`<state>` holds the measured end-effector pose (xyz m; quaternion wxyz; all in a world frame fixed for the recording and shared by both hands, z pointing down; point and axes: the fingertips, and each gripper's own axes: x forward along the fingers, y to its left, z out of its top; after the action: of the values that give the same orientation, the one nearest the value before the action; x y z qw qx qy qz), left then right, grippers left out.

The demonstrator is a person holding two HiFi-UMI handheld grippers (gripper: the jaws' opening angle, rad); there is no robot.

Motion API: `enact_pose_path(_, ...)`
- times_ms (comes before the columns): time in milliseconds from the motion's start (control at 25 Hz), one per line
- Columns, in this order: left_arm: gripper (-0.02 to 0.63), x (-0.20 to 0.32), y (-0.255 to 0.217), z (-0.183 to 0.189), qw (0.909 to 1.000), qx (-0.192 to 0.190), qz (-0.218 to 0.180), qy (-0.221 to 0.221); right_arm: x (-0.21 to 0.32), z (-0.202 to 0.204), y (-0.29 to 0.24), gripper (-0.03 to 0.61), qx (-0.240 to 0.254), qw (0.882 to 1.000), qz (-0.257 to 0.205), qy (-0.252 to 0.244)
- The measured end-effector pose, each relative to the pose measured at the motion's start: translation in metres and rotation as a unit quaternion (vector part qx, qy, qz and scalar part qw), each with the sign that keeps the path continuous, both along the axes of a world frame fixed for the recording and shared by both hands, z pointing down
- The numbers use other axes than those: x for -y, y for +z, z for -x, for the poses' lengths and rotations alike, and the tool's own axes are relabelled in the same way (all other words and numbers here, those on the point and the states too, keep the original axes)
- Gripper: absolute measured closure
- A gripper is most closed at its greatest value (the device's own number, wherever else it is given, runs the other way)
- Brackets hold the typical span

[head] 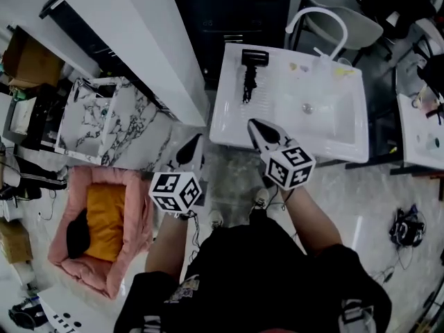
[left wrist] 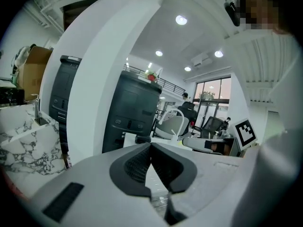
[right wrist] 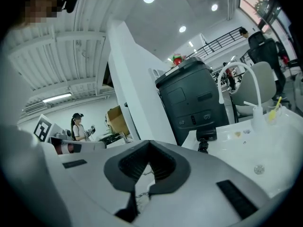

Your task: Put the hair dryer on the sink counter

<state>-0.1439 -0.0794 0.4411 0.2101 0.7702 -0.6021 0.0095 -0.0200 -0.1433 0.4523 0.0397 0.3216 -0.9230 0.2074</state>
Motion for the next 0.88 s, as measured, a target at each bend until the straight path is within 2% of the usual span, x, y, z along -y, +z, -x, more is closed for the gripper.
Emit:
enact_pose_path(240, 0.611, -0.05, -0.015, 0.026, 0.9981, -0.008, -0.019, 0.058, -0.065, 0.029, -0.01, 0.58, -0.014, 0.999, -0.016, 0.044)
enact_pose_path(520, 0.611, -0.093, -0.012, 0.027, 0.9908, -0.018, -0.025, 0.132, -0.132, 0.021, -0.002, 0.58, -0.028, 0.993, -0.018, 0.117)
enact_pose_path(720, 0.611, -0.114, -0.016, 0.017, 0.9867, -0.024, -0.023, 0.159, -0.165, 0.009, -0.007, 0.58, -0.036, 0.988, -0.019, 0.15)
enact_pose_path(880, 0.611, -0.12, -0.025, 0.01, 0.9856, -0.023, -0.027, 0.165, -0.172, 0.0, -0.022, 0.58, -0.037, 0.986, -0.031, 0.162)
